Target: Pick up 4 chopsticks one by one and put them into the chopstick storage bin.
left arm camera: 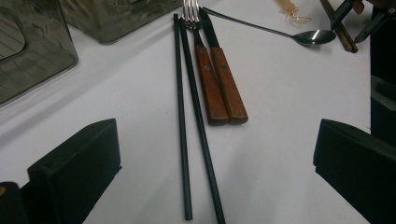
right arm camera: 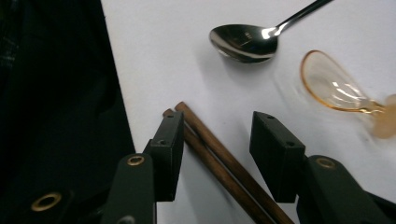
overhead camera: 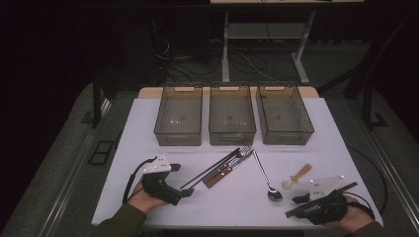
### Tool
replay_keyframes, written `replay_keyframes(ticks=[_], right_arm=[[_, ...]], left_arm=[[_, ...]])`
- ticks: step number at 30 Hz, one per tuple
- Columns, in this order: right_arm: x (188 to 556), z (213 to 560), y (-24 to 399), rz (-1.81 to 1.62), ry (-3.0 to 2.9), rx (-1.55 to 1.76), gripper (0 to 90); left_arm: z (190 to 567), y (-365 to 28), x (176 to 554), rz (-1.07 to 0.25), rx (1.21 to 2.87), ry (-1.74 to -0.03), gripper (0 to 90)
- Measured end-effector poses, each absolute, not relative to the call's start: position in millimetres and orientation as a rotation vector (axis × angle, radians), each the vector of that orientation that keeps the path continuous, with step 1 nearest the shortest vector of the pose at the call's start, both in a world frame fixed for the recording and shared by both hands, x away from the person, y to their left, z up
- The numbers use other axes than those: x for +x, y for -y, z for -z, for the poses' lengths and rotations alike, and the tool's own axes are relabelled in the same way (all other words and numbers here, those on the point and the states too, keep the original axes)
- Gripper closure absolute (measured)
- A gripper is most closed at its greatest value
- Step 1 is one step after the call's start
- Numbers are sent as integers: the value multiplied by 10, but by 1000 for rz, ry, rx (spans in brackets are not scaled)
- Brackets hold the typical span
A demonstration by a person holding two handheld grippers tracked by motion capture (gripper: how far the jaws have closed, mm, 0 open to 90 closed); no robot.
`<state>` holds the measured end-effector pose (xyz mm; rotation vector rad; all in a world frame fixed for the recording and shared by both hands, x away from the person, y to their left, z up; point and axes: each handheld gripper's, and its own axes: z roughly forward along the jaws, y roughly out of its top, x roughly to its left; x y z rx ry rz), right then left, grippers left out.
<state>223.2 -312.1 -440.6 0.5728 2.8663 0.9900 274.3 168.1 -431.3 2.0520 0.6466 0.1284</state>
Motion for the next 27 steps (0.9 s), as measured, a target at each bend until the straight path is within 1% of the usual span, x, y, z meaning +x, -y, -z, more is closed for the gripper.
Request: replay_keyframes(ticks=[11, 27], right_arm=[[2215, 4412, 3105, -961, -2849, 526, 621], [2225, 4402, 3111, -953, -2853, 518, 655]], left_arm=[[4312, -1684, 2742, -130, 2052, -647, 0], [4309, -1687, 2743, -132, 2050, -647, 0]])
